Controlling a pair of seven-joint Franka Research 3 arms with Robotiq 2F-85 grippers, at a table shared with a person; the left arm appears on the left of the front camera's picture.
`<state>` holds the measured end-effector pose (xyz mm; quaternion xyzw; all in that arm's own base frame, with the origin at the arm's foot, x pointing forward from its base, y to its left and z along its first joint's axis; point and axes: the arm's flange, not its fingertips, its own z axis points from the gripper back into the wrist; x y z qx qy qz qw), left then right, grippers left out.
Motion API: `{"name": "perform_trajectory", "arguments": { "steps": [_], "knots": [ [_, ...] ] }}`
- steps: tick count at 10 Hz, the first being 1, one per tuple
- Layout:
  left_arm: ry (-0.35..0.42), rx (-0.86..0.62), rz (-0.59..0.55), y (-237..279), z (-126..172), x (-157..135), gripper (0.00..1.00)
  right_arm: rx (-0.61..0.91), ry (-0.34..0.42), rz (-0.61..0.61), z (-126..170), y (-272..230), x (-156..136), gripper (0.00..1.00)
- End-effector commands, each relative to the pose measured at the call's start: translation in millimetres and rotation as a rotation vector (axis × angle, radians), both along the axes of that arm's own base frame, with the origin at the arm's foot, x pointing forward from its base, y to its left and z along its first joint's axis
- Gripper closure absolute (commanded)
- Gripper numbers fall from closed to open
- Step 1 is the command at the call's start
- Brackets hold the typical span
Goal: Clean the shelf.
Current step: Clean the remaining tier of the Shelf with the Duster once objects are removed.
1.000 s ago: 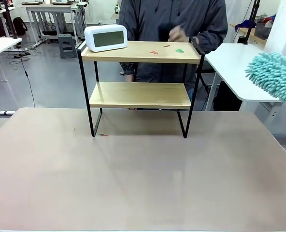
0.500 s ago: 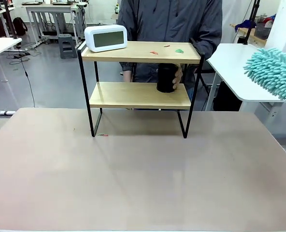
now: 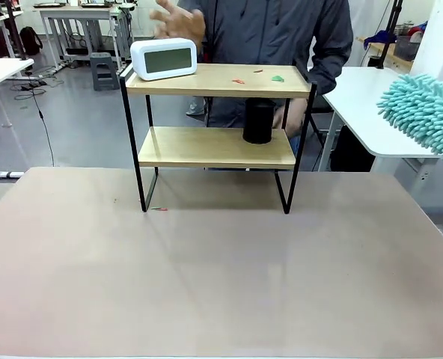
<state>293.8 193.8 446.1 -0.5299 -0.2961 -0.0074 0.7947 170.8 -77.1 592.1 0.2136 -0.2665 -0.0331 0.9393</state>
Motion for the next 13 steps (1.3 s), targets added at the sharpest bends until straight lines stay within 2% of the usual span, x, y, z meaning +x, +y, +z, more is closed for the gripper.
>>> {"name": "perform_trajectory", "arguments": {
  "steps": [1, 7, 9, 10, 11, 12, 13],
  "knots": [
    [-0.027, -0.005, -0.004, -1, 1, 1, 0.00, 0.004, 0.006, -0.007, 2, -2, -1, 0.87],
    [-0.027, -0.005, -0.004, -1, 1, 1, 0.00, 0.000, 0.000, 0.000, 0, 0, 0, 0.87],
    [-0.027, -0.005, -0.004, -1, 1, 1, 0.00, -0.177, -0.101, -0.003, 68, 45, 50, 0.87],
    [-0.027, -0.005, -0.004, -1, 1, 1, 0.00, -0.245, -0.153, 0.059, 94, 84, 77, 0.87],
    [-0.027, -0.005, -0.004, -1, 1, 1, 0.00, -0.315, -0.199, 0.093, 109, 126, 100, 0.87],
    [-0.027, -0.005, -0.004, -1, 1, 1, 0.00, -0.393, -0.253, 0.073, 118, 165, 120, 0.87],
    [-0.027, -0.005, -0.004, -1, 1, 1, 0.00, -0.454, -0.213, 0.189, 111, 210, 134, 0.87]
  ]
}}
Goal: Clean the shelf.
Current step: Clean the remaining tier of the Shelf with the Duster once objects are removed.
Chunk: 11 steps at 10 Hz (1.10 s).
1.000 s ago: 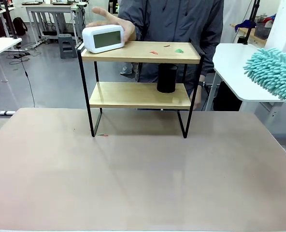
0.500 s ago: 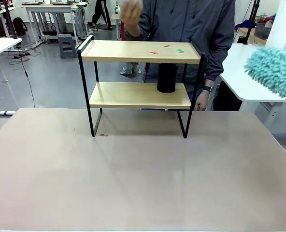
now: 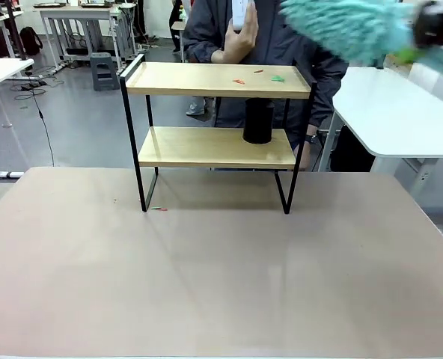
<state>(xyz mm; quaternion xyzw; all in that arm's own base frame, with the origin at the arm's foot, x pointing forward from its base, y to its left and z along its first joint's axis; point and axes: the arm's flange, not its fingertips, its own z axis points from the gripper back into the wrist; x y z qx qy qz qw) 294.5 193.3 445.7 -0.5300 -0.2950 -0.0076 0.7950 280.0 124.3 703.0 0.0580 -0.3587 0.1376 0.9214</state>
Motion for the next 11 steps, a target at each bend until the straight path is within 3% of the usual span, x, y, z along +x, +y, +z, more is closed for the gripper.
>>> {"name": "perform_trajectory", "arguments": {
  "steps": [1, 2, 3, 7, 11],
  "knots": [
    [-0.029, -0.005, -0.002, -1, 1, 0, 0.00, -0.124, 0.083, 0.013, -15, 30, 28, 0.87],
    [-0.029, -0.005, -0.002, -1, 1, 0, 0.00, 0.000, 0.000, 0.000, 0, 0, 0, 0.87],
    [-0.029, -0.005, -0.002, -1, 1, 0, 0.00, -0.068, 0.030, 0.036, -10, 34, 19, 0.87],
    [-0.029, -0.005, -0.002, -1, 1, 0, 0.00, -0.057, -0.021, -0.162, -13, 51, 64, 0.87],
    [-0.029, -0.005, -0.002, -1, 1, 0, 0.00, -0.063, 0.079, -0.224, -45, 56, 117, 0.87]
  ]
}}
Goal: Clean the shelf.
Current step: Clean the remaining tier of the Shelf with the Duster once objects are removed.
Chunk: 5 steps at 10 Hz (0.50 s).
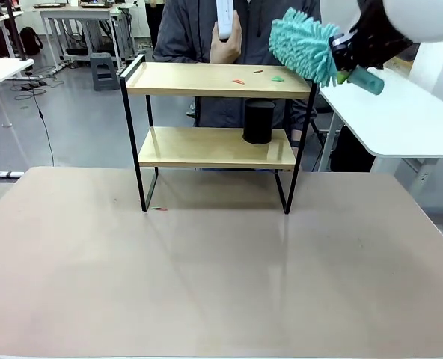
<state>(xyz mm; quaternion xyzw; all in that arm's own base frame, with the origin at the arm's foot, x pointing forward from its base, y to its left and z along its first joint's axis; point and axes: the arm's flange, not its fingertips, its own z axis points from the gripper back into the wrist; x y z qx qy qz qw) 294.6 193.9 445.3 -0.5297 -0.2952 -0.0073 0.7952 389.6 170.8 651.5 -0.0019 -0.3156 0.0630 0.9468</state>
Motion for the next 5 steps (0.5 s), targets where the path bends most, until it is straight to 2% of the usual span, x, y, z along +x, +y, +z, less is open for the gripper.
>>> {"name": "perform_trajectory", "arguments": {
  "steps": [1, 5],
  "knots": [
    [-0.029, -0.006, -0.003, -1, 2, 0, 0.00, 0.008, 0.004, -0.040, 1, 11, 10, 0.87],
    [-0.029, -0.006, -0.003, -1, 2, 0, 0.00, 0.044, 0.072, 0.092, -3, 25, 4, 0.87]
  ]
}}
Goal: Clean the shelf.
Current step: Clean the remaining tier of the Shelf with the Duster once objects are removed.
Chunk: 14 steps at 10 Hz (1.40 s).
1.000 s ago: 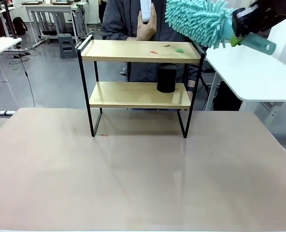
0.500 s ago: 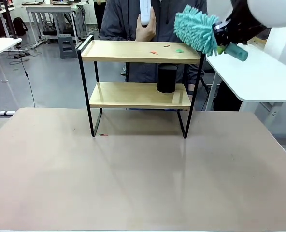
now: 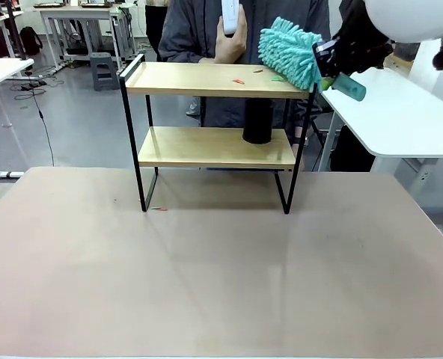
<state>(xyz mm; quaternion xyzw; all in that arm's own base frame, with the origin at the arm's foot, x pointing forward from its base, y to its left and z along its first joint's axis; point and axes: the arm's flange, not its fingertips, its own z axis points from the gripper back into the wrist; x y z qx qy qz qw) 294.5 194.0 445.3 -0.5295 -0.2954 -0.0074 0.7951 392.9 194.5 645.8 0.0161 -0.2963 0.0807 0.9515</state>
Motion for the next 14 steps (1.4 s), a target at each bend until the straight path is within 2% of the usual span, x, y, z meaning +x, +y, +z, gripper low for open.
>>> {"name": "perform_trajectory", "arguments": {
  "steps": [1, 4, 6, 8, 9, 10, 11, 14],
  "knots": [
    [-0.028, -0.006, -0.004, -1, 2, 0, 0.00, 0.009, 0.024, 0.068, 3, 5, 0, 0.87],
    [-0.028, -0.006, -0.004, -1, 2, 0, 0.00, -0.017, 0.077, 0.107, -4, 13, 0, 0.87],
    [-0.028, -0.006, -0.004, -1, 2, 0, 0.00, 0.041, 0.102, 0.196, -4, 12, -3, 0.87],
    [-0.028, -0.006, -0.004, -1, 2, 0, 0.00, 0.108, 0.218, 0.390, 4, -4, -21, 0.87],
    [-0.028, -0.006, -0.004, -1, 2, 0, 0.00, 0.143, 0.252, 0.489, 10, -18, -37, 0.87],
    [-0.028, -0.006, -0.004, -1, 2, 0, 0.00, 0.163, 0.349, 0.690, 15, -35, -61, 0.87],
    [-0.028, -0.006, -0.004, -1, 2, 0, 0.00, 0.153, 0.395, 0.803, 18, -54, -79, 0.87],
    [-0.028, -0.006, -0.004, -1, 2, 0, 0.00, 0.325, 0.365, 0.841, 20, -100, -95, 0.87]
  ]
}}
